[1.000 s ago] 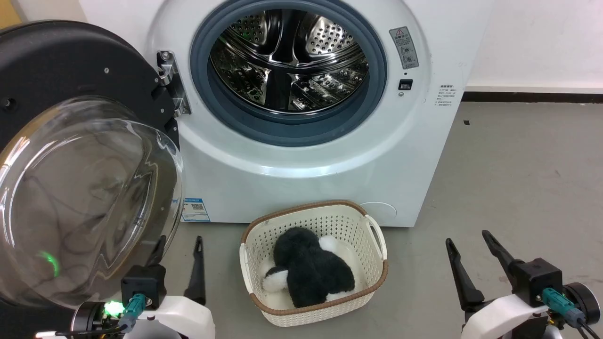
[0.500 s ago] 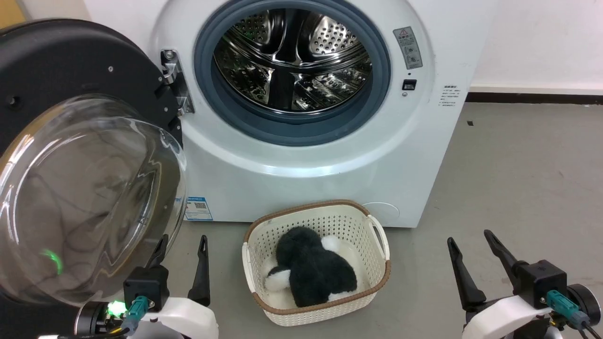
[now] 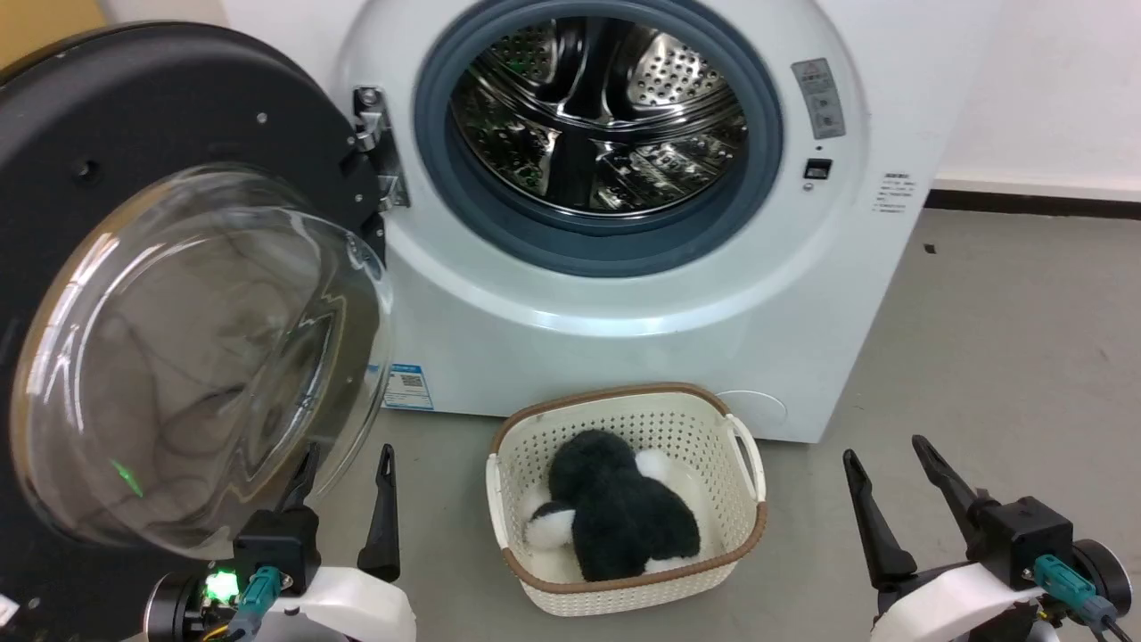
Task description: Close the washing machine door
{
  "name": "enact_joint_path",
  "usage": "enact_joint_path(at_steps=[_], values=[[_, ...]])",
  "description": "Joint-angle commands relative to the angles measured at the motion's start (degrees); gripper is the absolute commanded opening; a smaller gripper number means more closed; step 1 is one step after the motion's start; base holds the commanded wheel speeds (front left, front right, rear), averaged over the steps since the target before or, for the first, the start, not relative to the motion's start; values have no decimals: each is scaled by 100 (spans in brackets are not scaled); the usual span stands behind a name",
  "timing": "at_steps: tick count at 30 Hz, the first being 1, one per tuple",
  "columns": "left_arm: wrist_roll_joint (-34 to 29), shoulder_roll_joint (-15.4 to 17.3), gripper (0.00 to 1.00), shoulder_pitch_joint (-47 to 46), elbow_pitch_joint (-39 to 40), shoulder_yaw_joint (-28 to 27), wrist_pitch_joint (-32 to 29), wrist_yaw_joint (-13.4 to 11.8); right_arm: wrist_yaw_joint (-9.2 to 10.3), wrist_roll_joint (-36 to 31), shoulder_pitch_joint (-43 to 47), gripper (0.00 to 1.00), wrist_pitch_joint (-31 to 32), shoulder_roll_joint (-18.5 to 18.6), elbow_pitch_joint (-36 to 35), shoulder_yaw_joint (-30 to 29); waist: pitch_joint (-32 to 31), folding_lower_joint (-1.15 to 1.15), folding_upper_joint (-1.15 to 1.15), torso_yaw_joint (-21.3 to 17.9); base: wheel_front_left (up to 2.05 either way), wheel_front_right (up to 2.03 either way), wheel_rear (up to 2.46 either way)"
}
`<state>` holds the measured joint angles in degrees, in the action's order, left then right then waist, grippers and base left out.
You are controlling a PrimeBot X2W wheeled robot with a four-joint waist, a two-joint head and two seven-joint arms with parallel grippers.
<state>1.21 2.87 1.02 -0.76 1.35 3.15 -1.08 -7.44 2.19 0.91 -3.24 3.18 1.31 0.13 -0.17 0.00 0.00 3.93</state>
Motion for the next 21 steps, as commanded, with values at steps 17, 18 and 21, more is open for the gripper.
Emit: enact_joint_path(at_steps=[17,18,21], values=[[83,1,100,125,-33,80,259,-60,-2,235,88,100,-252,-12,93,88,-51,0,0,537,0,0,0],[87,1,100,127,-35,85,271,-63,-2,241,90,100,-264,-12,98,91,-53,0,0,569,0,0,0],[99,1,100,134,-34,100,307,-73,-2,262,100,100,-300,-13,114,99,-60,0,0,666,0,0,0]])
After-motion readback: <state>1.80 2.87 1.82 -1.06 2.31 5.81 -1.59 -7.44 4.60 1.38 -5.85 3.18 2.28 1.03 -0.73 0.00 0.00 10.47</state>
